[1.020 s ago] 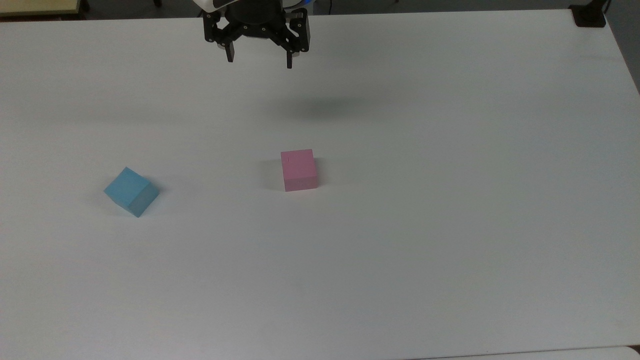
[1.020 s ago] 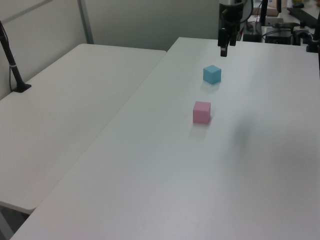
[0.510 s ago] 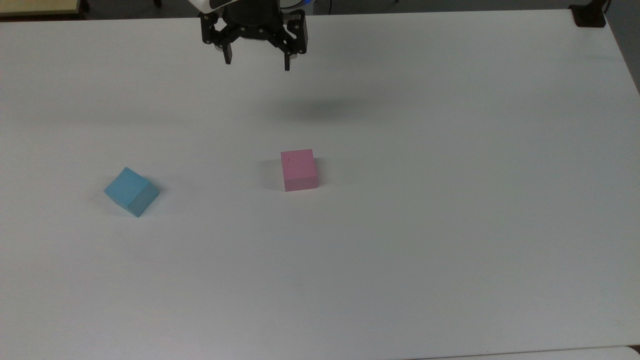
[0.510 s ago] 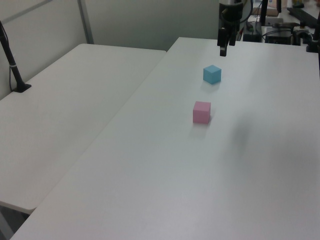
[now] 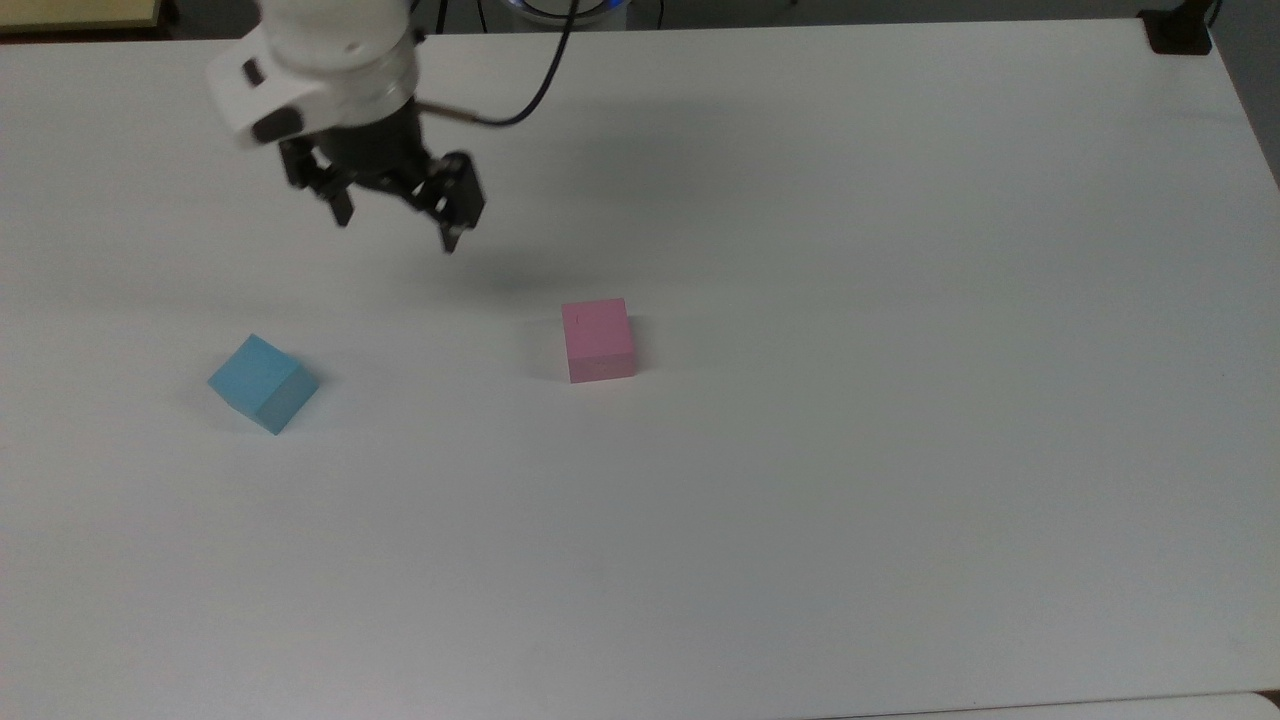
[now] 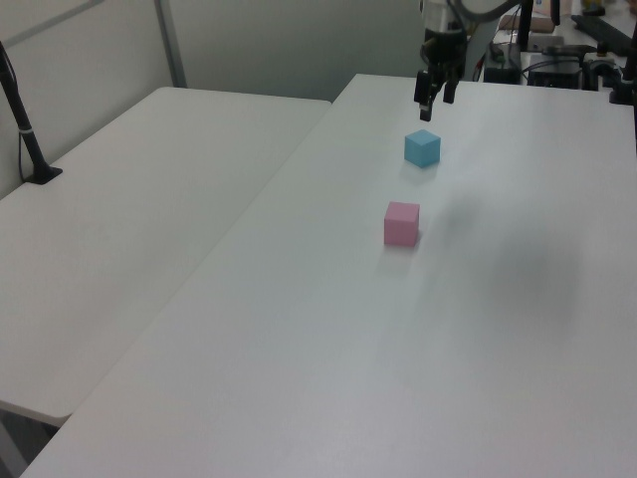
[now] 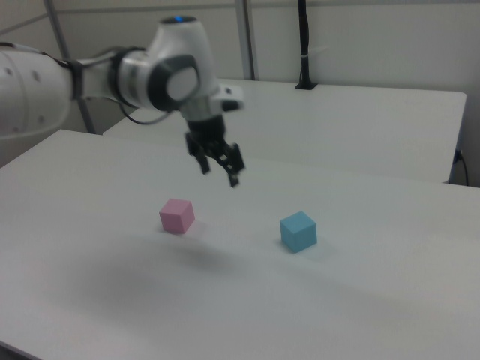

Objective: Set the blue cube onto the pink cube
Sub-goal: 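Move the open gripper over the light-blue cube and lower it, then close the gripper on the light-blue cube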

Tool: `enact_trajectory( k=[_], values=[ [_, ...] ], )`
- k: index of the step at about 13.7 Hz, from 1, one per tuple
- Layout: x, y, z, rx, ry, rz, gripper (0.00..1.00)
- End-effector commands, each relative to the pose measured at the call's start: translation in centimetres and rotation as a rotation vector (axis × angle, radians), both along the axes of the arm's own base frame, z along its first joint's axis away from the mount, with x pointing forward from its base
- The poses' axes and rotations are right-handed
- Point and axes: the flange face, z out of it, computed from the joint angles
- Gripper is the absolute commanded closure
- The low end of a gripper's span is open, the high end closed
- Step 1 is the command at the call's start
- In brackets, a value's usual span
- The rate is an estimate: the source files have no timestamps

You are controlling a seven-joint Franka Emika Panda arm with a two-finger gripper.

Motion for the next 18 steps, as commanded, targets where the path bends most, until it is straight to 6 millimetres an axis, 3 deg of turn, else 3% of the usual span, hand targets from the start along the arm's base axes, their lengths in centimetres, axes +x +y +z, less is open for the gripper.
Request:
enact_trajectory(
  k=[1, 6, 8, 12, 18],
  values=[
    [2.6, -4.8, -4.8, 0.015, -0.052, -0.111, 0.0],
    [4.3, -11.1, -9.5, 0.004, -0.126, -0.248, 0.0],
    [4.8, -11.5, -11.8, 0.002, -0.139, -0.253, 0.0],
    [5.0, -11.6, -13.0, -0.025, -0.131, -0.25, 0.0],
    [4.7, -12.7, -13.1, -0.033, -0.128, -0.255, 0.0]
  ],
)
